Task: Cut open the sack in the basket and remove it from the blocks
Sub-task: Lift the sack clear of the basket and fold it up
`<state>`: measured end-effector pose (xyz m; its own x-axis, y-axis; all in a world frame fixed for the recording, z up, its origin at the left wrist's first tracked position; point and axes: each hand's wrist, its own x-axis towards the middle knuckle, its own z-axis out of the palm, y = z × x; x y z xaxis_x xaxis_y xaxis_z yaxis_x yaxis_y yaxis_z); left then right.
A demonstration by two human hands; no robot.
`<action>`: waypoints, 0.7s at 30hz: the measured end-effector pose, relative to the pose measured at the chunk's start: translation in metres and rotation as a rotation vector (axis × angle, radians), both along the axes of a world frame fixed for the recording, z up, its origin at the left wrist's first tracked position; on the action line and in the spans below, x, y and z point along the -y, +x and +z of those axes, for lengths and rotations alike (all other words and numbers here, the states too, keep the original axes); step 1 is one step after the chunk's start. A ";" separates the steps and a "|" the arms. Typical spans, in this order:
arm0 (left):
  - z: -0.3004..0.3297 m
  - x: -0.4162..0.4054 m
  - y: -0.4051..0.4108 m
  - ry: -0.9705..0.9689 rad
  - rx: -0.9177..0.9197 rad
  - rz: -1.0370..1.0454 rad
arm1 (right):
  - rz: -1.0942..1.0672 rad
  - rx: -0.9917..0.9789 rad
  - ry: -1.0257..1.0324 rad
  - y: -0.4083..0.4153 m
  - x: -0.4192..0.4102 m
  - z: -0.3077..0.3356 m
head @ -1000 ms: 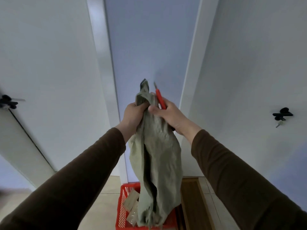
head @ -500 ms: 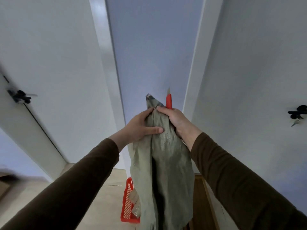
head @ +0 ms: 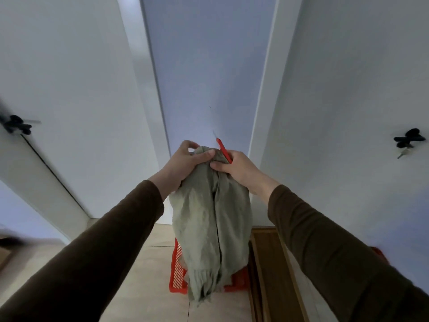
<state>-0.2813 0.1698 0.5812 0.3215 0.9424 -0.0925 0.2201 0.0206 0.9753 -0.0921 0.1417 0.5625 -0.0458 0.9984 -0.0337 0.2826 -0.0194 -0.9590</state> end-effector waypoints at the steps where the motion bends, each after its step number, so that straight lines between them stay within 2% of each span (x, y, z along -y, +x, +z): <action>1: -0.003 0.003 -0.001 0.079 -0.026 -0.014 | -0.032 -0.063 -0.018 0.001 0.001 0.000; 3: -0.012 0.012 -0.003 0.259 -0.079 -0.121 | -0.080 -0.209 -0.072 0.005 0.002 0.000; 5: -0.023 0.020 -0.002 0.348 -0.097 -0.198 | -0.091 -0.322 -0.148 0.006 0.004 0.002; 9: -0.038 0.032 0.010 0.350 -0.060 -0.194 | -0.116 -0.644 -0.332 -0.001 0.010 -0.001; 11: -0.039 0.032 0.012 0.322 -0.033 -0.166 | -0.108 -0.700 -0.357 0.000 0.012 -0.003; 13: -0.038 0.029 0.012 0.291 -0.046 -0.109 | -0.082 -0.578 -0.275 0.003 0.014 -0.002; 17: -0.031 0.020 0.007 0.201 -0.077 0.008 | -0.012 -0.167 -0.029 0.016 0.020 0.000; 21: -0.020 0.018 0.010 0.078 -0.004 0.002 | 0.183 -0.197 -0.047 0.028 0.031 -0.006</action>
<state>-0.2714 0.1518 0.5609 0.3197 0.9473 -0.0195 0.2239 -0.0555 0.9730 -0.0643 0.1108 0.5561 -0.2356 0.9704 -0.0528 0.0939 -0.0314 -0.9951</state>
